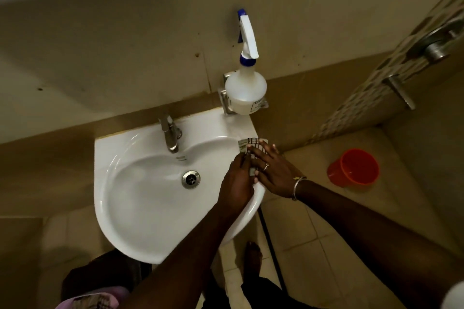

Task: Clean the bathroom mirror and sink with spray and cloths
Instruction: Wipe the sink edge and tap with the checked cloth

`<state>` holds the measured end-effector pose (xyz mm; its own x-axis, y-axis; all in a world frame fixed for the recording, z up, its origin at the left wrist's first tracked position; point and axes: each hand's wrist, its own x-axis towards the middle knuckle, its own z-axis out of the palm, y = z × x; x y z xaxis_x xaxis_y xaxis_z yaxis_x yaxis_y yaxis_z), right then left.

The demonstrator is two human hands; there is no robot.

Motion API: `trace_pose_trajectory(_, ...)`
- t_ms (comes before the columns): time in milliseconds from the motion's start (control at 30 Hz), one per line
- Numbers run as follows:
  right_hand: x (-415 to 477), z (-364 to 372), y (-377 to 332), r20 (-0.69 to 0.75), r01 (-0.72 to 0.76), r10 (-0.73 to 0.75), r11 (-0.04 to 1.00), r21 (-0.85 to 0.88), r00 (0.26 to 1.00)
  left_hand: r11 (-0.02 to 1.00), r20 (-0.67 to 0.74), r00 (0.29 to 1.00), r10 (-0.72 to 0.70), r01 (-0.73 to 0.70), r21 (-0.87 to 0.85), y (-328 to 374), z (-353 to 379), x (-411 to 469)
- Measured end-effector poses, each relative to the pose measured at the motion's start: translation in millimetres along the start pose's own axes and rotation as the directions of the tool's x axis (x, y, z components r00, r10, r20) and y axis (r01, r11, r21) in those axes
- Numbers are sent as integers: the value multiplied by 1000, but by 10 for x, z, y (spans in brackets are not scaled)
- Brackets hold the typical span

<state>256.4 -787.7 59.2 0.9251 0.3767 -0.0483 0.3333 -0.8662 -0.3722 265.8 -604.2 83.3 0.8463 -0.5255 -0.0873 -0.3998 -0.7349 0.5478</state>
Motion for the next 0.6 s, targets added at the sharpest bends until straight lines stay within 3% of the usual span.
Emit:
trace_pose_trajectory(100,179,-36,121,-31,-51,52,999,11,998,994,-79,996,-51,43,-101,-1,-64,223)
trace_pose_trajectory(267,627,-125,229,-59,-94,93,995,-13,994,999,-146,989,-31,34,15,-190,-126,590)
trace_pose_trajectory(500,1204,-69,80,-84,-103,95,990,-95,992,993,-207,973,-99,109,40,-639,-377,838)
trace_pose_trajectory(600,1414,-22,-119,-110,-43,34,996,-80,993,993,-279,955,-96,113,46,-796,-448,764)
